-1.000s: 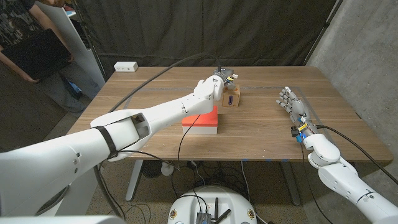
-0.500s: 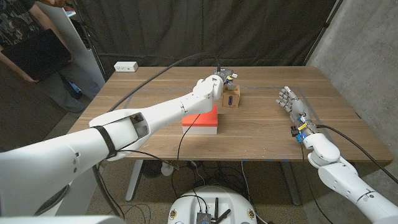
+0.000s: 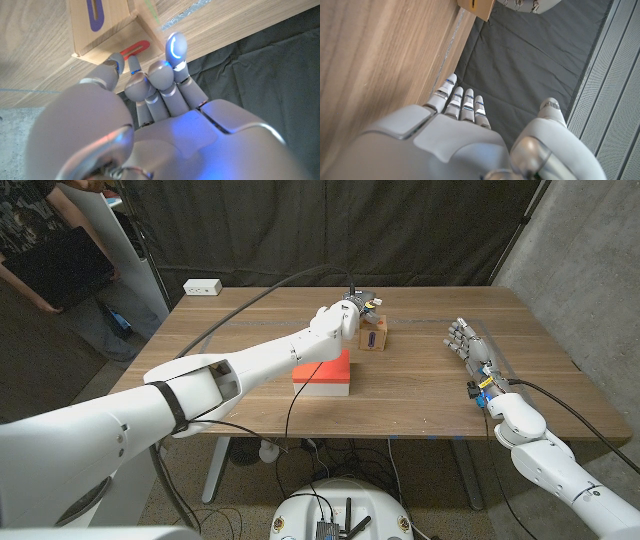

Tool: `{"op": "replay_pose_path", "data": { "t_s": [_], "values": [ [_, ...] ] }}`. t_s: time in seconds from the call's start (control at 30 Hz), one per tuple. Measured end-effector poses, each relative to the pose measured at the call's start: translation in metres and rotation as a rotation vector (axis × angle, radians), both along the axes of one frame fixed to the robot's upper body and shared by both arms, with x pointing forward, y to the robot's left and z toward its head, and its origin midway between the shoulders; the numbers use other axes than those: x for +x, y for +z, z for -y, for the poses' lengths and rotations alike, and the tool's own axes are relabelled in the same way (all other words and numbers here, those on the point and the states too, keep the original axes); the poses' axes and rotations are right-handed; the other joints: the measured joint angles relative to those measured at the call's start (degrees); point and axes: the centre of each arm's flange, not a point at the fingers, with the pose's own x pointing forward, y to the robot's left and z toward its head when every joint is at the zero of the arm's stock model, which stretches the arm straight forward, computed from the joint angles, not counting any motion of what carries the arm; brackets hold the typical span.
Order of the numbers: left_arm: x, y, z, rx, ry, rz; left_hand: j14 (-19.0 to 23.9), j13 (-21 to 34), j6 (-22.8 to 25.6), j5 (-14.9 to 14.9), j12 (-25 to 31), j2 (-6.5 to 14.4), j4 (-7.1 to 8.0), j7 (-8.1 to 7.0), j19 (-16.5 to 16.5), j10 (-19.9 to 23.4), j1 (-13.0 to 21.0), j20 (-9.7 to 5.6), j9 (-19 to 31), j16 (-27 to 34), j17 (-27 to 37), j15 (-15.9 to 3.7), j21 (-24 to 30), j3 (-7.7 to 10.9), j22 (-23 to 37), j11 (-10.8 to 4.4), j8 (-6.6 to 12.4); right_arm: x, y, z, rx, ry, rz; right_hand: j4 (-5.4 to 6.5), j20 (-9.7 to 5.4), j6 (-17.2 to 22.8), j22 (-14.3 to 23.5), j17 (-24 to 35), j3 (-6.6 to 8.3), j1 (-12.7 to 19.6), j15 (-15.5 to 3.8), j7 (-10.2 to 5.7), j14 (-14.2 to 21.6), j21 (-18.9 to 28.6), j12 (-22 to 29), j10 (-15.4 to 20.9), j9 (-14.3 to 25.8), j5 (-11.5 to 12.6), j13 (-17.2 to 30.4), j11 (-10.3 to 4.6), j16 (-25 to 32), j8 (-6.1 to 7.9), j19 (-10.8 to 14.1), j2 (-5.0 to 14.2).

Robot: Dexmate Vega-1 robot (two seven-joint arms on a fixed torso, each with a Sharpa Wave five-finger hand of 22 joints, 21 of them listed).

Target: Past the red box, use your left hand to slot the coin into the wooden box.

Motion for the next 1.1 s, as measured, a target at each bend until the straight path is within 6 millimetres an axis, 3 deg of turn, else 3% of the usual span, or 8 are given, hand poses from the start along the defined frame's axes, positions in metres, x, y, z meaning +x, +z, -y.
{"op": "replay_pose_path", "data": {
  "t_s": [1.1],
  "values": [
    [-0.008,0.016,-0.004,-0.042,-0.014,0.032,0.0,-0.2,0.9,0.0,0.4,0.5,-0.48,-0.20,0.1,0.0,-0.5,0.10,-2.4,0.0,0.4,0.00,0.0,0.49,0.3,0.01,0.46,0.002,0.003,-0.003,-0.003,-0.003,0.004,0.00,0.00,0.0,0.0,0.0,0.00,0.0,-0.21,0.01,0.2,0.0,0.0,0.3,0.0,0.0,0.0,0.31,0.0,0.00,0.0,0.00]
  ]
}}
